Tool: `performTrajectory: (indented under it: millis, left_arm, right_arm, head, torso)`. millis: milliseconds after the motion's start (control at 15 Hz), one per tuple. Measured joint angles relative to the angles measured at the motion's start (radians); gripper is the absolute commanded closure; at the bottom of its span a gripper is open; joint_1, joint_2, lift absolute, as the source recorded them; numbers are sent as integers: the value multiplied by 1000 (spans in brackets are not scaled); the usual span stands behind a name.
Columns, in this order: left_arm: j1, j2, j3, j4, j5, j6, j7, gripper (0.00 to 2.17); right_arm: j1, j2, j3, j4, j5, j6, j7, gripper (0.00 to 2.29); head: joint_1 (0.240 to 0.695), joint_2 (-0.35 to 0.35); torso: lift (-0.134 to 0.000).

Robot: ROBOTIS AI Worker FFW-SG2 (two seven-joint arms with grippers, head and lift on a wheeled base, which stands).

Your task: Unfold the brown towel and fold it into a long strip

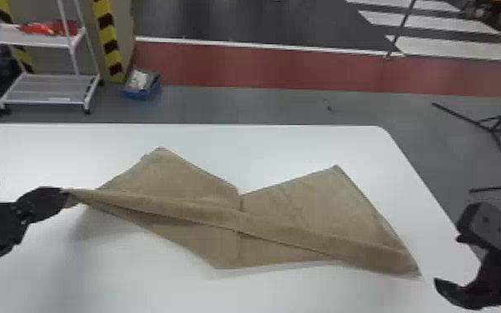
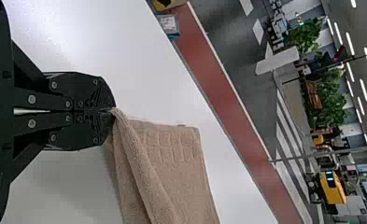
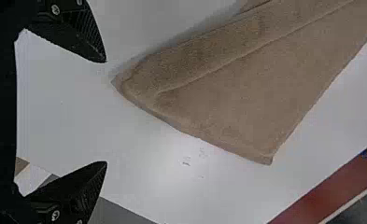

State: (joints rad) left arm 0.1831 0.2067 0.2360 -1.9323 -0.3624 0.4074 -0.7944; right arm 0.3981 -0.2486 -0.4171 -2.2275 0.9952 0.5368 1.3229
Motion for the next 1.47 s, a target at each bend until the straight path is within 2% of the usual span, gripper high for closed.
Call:
performTrajectory:
  millis: [267, 600, 733, 800, 867, 1067, 1267, 1400, 1467]
  left_arm:
    - [4, -1, -1, 1, -1, 0, 0, 1625]
    - [10, 0, 0, 1, -1, 0, 0, 1625]
    - [15, 2, 0, 1, -1, -2, 0, 1625]
    - [16, 2, 0, 1, 0, -3, 0, 1625]
    - [17, 2, 2, 1, 0, -5, -1, 1625]
    - [19, 2, 10, 1, 0, -7, -2, 1625]
    - [19, 3, 15, 1, 2, -9, -4, 1625]
    - [19, 3, 21, -4, 6, -9, -9, 1625]
    - [19, 3, 26, -11, 8, -9, -10, 1625]
  right_arm:
    - [-31, -21, 72, 99, 83, 2, 21, 346]
    - [-82, -21, 147, 169, 121, 2, 23, 421]
    - [-108, -21, 172, 197, 129, 1, 22, 576]
    - [-117, -20, 179, 207, 130, 2, 25, 728]
    - [-124, -20, 185, 213, 129, 2, 31, 981]
    - [-131, -19, 176, 211, 93, 9, 39, 1777]
    - [-121, -18, 133, 180, 32, 20, 39, 1841]
    - [-114, -18, 74, 130, -54, 36, 39, 1959]
    - [-111, -17, 31, 92, -127, 57, 39, 1959]
  head:
    - [695, -176]
    - [695, -148]
    - [695, -136]
    - [695, -133]
    - [695, -129]
    - [695, -116]
    - [695, -118]
    - [695, -122]
    - [695, -122]
  torso:
    - [-126]
    - [-126]
    - [-126]
    - [-126]
    - [-126]
    - [-126]
    - [-126]
    - [-126]
    - [-126]
